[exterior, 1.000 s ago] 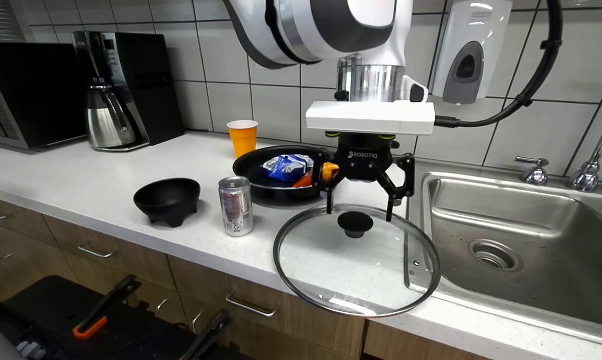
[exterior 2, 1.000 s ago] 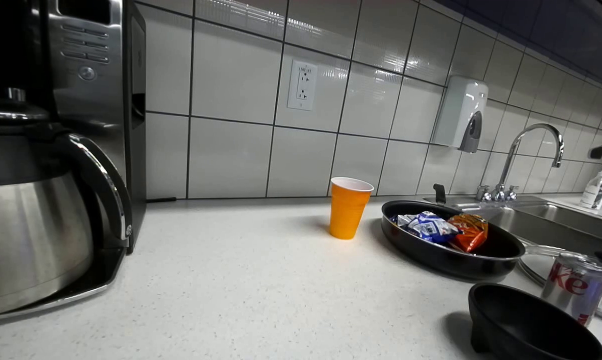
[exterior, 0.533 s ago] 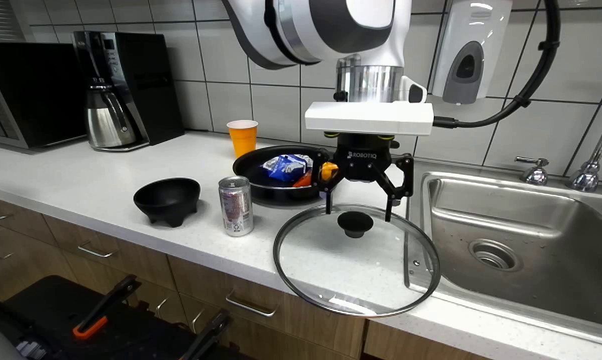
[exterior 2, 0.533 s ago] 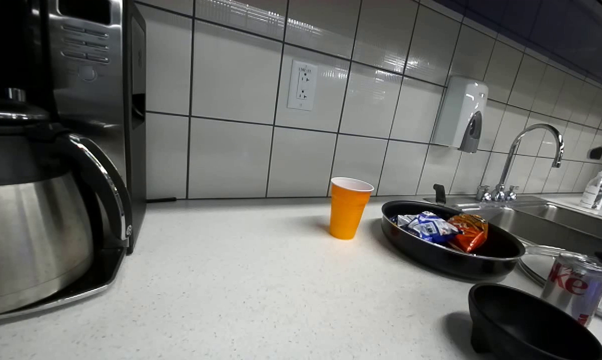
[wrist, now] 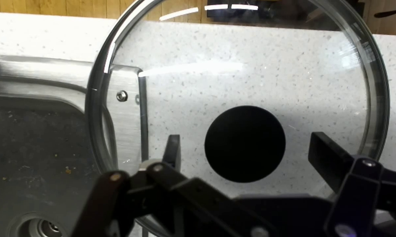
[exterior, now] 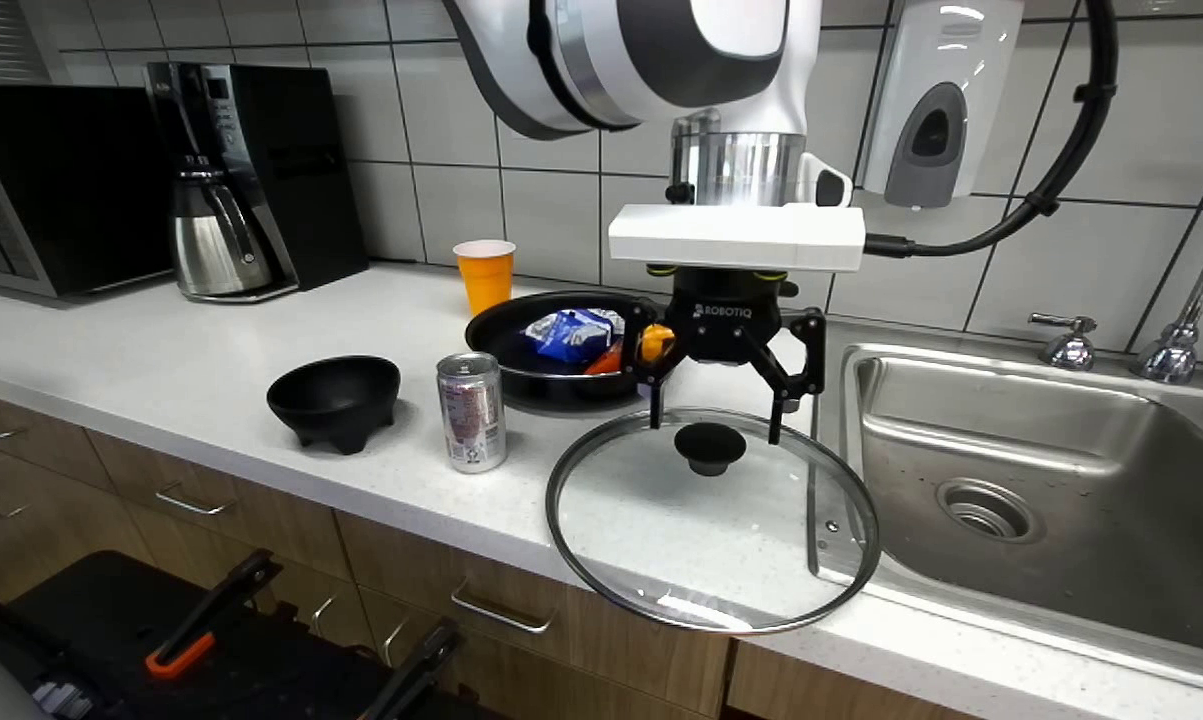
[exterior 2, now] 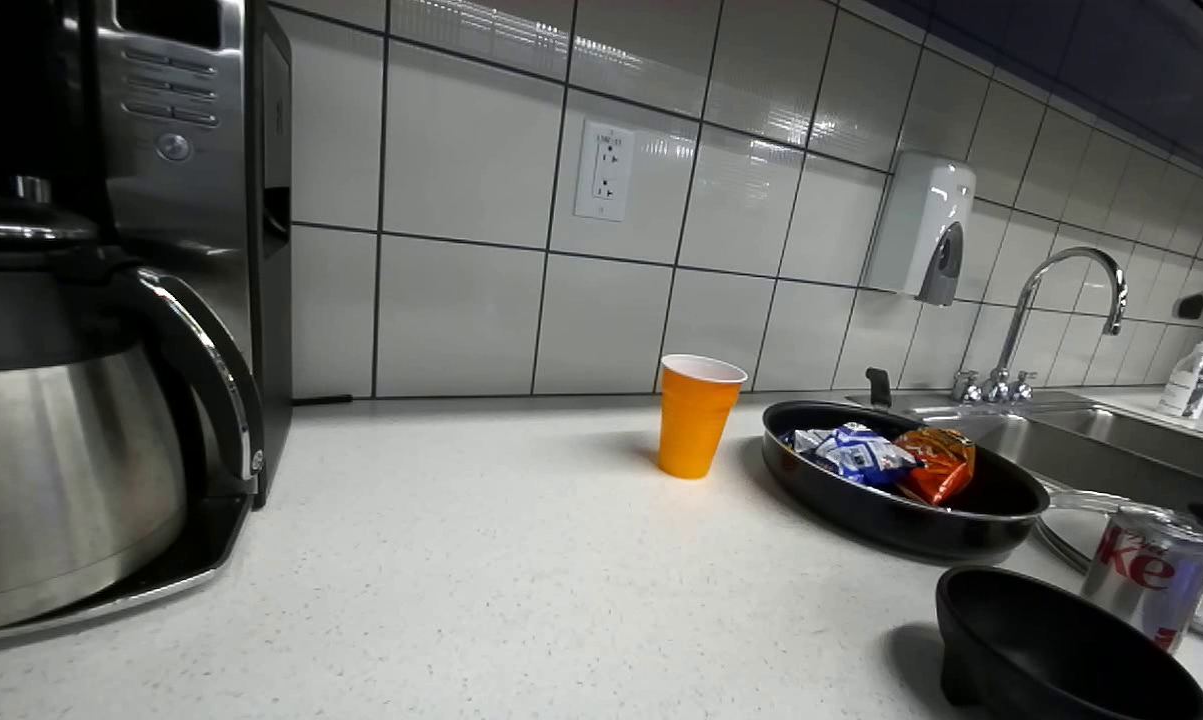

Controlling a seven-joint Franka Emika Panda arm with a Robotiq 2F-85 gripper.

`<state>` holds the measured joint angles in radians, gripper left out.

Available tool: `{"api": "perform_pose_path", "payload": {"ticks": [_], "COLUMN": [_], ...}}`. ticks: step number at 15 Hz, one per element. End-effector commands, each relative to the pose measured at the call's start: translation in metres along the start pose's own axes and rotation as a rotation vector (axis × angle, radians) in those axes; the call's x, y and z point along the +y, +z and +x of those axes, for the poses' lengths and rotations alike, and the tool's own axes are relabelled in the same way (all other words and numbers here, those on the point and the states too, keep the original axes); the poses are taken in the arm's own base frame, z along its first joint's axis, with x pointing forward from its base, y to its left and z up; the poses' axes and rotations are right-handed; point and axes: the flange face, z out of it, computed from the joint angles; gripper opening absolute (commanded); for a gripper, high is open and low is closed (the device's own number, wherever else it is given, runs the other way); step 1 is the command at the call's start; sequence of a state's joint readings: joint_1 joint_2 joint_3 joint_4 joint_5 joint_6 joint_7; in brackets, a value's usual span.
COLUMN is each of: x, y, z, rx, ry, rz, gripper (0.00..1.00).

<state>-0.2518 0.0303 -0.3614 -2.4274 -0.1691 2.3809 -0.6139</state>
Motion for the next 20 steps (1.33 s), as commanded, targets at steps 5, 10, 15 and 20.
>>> {"api": "perform_pose_path", "payload": {"ticks": [5, 10, 15, 20], "x": [0.000, 0.001, 0.002, 0.000], "y": [0.007, 0.014, 0.017, 0.020], "z": [0.003, 0.006, 0.008, 0.009], "rx": [-0.009, -0.010, -0.003, -0.002], "ry": [-0.001, -0.001, -0.002, -0.010], "rz": [-0.006, -0.005, -0.014, -0.022], "gripper": [1.00, 1.00, 1.00, 1.00]}}
